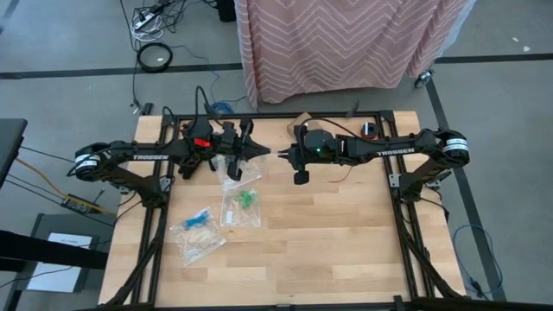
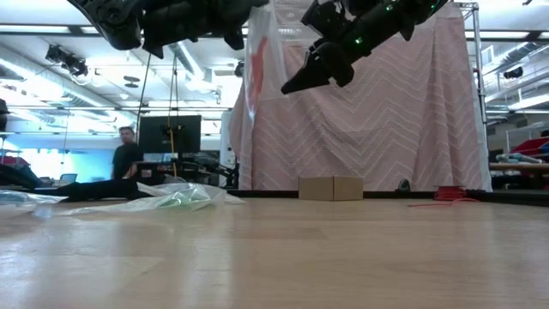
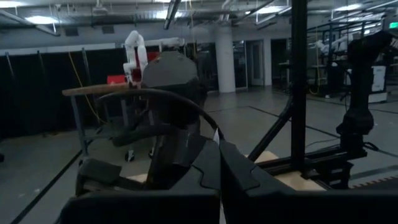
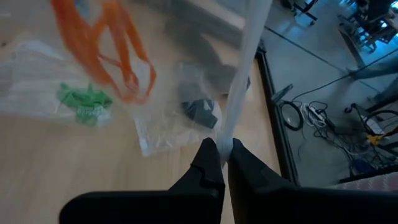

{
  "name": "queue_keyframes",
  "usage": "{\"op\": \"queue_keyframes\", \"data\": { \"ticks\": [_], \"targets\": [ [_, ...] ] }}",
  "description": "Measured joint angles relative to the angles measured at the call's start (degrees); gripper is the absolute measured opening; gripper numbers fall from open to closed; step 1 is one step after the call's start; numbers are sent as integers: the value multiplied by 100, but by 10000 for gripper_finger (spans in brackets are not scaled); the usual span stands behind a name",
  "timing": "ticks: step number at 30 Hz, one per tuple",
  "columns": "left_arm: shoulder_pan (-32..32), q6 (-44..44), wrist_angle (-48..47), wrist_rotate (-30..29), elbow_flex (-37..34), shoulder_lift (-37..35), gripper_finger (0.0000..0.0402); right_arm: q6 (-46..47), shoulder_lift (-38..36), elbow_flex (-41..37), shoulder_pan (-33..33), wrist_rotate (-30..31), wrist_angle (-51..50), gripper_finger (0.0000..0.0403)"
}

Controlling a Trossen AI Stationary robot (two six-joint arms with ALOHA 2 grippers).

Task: Sort rubber bands
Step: Close the transparent zip bag

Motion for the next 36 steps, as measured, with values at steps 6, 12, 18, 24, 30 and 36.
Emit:
{"op": "queue_keyframes", "data": {
  "ticks": [6,12,18,24,30,36],
  "targets": [
    [1,-17,-45,-5,3,-28,0,114,3,0,-36,-2,-4,0],
    [6,-18,-68,6,3,-33,0,144,1,0,-58,-9,-25,0],
    [6,-20,-64,5,3,-33,0,144,-1,2,-58,-43,-54,0],
    [6,-22,-66,-4,3,-33,0,236,-1,4,-60,-44,-80,5],
    [36,21,-31,47,35,-83,0,345,12,-27,-93,128,-271,72],
    [285,3,-20,-25,22,-157,0,145,-413,-20,-77,294,-322,149]
  ]
}}
